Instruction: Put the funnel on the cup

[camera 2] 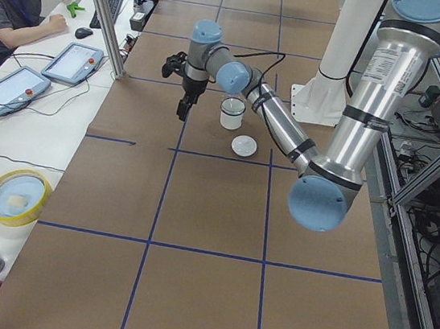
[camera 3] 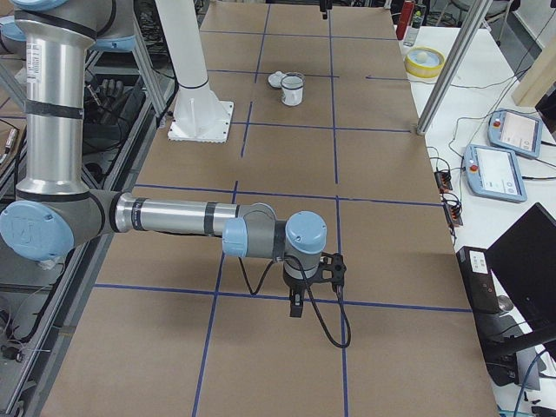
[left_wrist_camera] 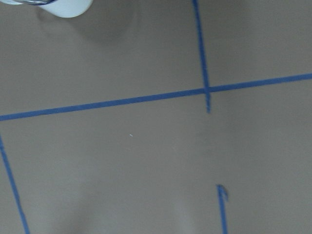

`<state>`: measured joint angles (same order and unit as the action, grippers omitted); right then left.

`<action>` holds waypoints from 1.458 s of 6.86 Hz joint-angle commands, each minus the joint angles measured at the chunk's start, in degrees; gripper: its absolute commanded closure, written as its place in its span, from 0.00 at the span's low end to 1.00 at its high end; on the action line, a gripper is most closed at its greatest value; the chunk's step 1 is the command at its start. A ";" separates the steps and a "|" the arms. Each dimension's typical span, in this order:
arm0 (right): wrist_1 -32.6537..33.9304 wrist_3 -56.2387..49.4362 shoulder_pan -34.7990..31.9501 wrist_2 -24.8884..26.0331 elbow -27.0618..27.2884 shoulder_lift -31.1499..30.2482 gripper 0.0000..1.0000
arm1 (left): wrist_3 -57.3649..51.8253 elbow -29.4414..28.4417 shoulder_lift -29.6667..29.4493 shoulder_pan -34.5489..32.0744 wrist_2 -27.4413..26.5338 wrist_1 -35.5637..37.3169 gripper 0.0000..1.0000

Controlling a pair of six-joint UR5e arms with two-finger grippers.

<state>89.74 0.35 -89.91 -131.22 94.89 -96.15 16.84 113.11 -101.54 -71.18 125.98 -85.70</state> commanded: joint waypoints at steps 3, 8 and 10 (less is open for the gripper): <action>0.00 0.00 0.00 0.00 -0.05 0.00 0.00 | -26.16 -21.32 10.29 -18.82 12.69 -0.34 0.00; 0.00 0.00 0.00 0.00 0.03 0.00 0.00 | -25.63 -18.71 15.33 -20.94 11.74 -1.31 0.00; 0.00 0.00 0.00 0.00 -0.06 0.00 0.00 | -25.73 -17.05 15.50 -20.94 11.57 -1.58 0.00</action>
<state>89.74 0.35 -89.91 -131.22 94.87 -96.15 -9.09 95.45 -85.97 -92.18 138.03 -87.33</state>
